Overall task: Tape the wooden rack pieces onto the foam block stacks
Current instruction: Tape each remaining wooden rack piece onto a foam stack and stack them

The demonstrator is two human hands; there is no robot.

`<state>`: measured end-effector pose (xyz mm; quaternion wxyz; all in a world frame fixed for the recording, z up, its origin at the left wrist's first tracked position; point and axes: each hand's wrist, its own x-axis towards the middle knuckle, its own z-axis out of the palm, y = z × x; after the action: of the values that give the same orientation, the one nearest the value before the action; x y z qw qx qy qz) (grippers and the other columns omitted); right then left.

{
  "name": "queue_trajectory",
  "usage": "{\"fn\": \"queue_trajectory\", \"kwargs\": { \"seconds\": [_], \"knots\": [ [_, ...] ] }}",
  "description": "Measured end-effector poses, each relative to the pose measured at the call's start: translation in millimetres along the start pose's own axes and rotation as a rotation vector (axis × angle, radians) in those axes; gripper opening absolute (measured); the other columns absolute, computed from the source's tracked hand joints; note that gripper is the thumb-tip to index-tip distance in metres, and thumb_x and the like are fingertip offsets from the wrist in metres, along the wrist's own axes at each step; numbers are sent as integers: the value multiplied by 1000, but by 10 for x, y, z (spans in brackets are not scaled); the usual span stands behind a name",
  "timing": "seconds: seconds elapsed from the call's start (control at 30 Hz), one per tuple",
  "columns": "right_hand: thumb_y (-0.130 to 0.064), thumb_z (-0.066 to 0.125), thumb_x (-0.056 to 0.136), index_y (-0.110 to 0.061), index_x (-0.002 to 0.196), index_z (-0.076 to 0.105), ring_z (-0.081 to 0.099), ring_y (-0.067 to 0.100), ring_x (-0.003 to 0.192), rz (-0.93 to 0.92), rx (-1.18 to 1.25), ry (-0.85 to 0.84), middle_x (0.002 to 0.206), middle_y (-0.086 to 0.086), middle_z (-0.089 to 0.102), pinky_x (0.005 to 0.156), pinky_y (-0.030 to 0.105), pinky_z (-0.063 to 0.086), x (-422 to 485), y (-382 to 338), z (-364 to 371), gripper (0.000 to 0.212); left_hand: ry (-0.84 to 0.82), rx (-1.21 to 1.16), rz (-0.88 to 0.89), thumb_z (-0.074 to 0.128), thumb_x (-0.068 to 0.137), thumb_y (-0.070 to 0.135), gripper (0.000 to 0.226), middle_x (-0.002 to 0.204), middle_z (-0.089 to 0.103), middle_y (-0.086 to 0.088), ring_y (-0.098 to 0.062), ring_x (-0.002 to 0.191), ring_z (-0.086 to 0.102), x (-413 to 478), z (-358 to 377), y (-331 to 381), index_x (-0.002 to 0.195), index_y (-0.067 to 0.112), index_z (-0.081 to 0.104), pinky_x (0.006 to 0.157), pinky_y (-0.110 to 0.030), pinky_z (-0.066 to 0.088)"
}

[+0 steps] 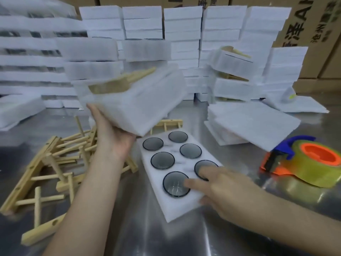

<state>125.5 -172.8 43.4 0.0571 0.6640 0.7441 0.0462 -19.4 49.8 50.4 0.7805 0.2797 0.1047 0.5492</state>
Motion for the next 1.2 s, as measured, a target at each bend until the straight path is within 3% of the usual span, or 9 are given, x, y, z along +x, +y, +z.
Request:
{"fn": "queue_trajectory", "kwargs": {
  "seconds": [0.1,0.2,0.27,0.37,0.53,0.7,0.9,1.1,1.2],
  "knots": [
    [-54,39,93,-46,133,34,54,14,106,-39,141,35,111,-13,52,83,37,49,5,73,-75,41,49,49,-54,25,85,78,80,130,63,-5,-26,118,61,-73,116,-115,137,23,52,98,-49,49],
    [-49,51,87,-31,96,64,62,16,81,-47,230,688,86,-13,63,62,39,54,47,229,-329,24,66,111,-102,29,85,78,79,129,63,-7,-26,117,61,-106,111,-250,135,21,54,100,-47,47],
    [-36,66,84,-21,105,64,52,23,98,22,169,882,105,0,56,78,38,48,141,347,-443,26,32,167,-163,29,83,80,81,127,64,-8,-28,116,61,-140,108,-322,132,22,57,100,-45,48],
    [-34,72,81,-23,125,55,37,23,120,-1,219,583,127,3,42,105,42,33,303,454,-487,48,-18,243,-214,30,86,76,77,124,66,-11,-29,117,61,-161,73,-387,129,20,61,103,-43,45],
    [-32,68,84,-38,127,44,44,19,107,-23,222,550,116,-10,43,75,45,49,461,592,-545,50,-62,339,-196,31,95,61,60,122,67,-7,-23,116,62,-185,74,-456,127,19,60,99,-42,48],
    [-53,78,66,-42,139,25,33,20,129,-66,174,338,140,-6,30,107,47,32,607,581,-638,91,-71,276,-195,27,95,62,67,125,65,-10,-25,117,61,-194,51,-460,131,14,56,94,-41,49],
    [-40,79,57,-26,139,44,45,31,124,12,9,515,138,7,44,93,40,35,690,482,-493,90,-132,337,-228,13,90,72,80,124,66,-8,-24,116,62,-183,79,-447,133,20,54,83,-37,56],
    [-44,76,61,-28,141,36,46,30,119,229,-103,537,135,5,44,88,41,36,949,858,-572,91,-108,483,21,20,100,51,37,122,63,1,-18,106,67,-208,106,-574,128,29,33,87,-34,57],
    [-44,75,62,-27,140,37,50,30,113,300,-195,490,128,5,48,88,40,37,1109,1128,-568,88,-63,464,28,22,103,45,36,125,61,-7,-21,102,69,-210,96,-567,129,23,35,90,-36,55]
  ]
}}
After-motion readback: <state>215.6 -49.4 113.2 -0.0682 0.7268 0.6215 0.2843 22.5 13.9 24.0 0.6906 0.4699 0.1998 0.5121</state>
